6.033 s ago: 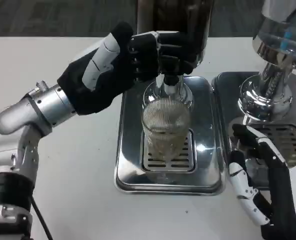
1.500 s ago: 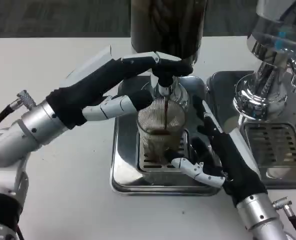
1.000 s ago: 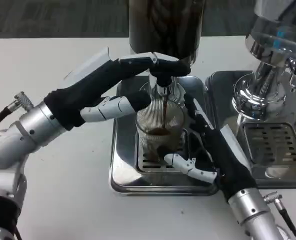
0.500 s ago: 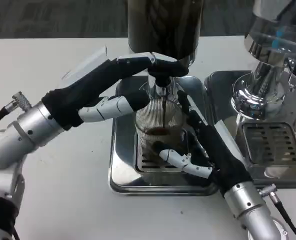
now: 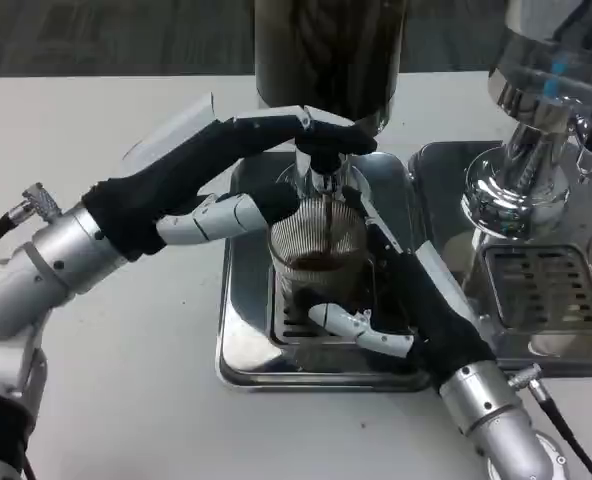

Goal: Grasp the cup under the faucet to collect the drink, then remove the cup.

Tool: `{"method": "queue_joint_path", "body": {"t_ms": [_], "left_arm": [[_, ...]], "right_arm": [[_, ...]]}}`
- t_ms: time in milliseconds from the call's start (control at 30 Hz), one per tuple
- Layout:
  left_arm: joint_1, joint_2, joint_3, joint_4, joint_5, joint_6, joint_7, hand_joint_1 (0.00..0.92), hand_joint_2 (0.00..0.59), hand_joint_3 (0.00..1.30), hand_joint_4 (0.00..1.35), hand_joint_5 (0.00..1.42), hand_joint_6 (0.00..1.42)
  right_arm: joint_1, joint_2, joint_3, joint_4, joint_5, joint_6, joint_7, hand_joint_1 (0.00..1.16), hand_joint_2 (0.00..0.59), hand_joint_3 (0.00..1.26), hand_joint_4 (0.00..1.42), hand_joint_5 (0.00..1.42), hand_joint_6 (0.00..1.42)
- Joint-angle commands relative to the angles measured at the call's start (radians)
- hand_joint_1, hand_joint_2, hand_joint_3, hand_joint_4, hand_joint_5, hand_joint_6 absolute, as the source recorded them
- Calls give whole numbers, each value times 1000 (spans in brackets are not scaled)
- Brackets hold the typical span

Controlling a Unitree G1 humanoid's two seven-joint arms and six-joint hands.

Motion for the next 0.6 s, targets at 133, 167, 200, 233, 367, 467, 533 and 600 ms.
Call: {"method": "queue_joint_path", "body": {"t_ms": [133,167,200,233,367,467,533,600], "left_arm": [[43,30,-9,5,22,9,-6,0,151,370,325,296,224],[44,30,-8,5,24,10,-4,0,151,370,326,296,224],[46,31,-8,3,24,10,-1,0,151,370,326,296,224],[48,31,-9,3,24,11,-1,0,151,370,326,296,224],[54,32,-9,-1,23,12,0,0,151,370,327,296,224],[60,31,-6,-4,18,15,3,0,144,337,318,296,223],[64,30,-4,-8,15,15,8,0,125,312,314,296,223],[69,30,-3,-13,13,15,11,0,115,289,305,296,223]], "right_arm": [[-9,2,11,2,-16,25,-5,678,212,0,0,0,8],[-10,1,13,0,-18,29,-4,677,211,0,0,0,9],[-11,2,15,-1,-22,35,-5,676,211,0,0,0,10],[-13,2,18,-2,-25,41,-5,675,210,0,0,0,11],[-15,6,25,-4,-30,51,-13,663,216,0,0,0,27],[-19,12,27,-2,-35,54,-27,658,217,0,0,0,40],[-21,15,28,-1,-36,55,-32,657,217,0,0,0,41],[-21,17,27,-2,-34,57,-34,657,217,0,0,0,42]]}}
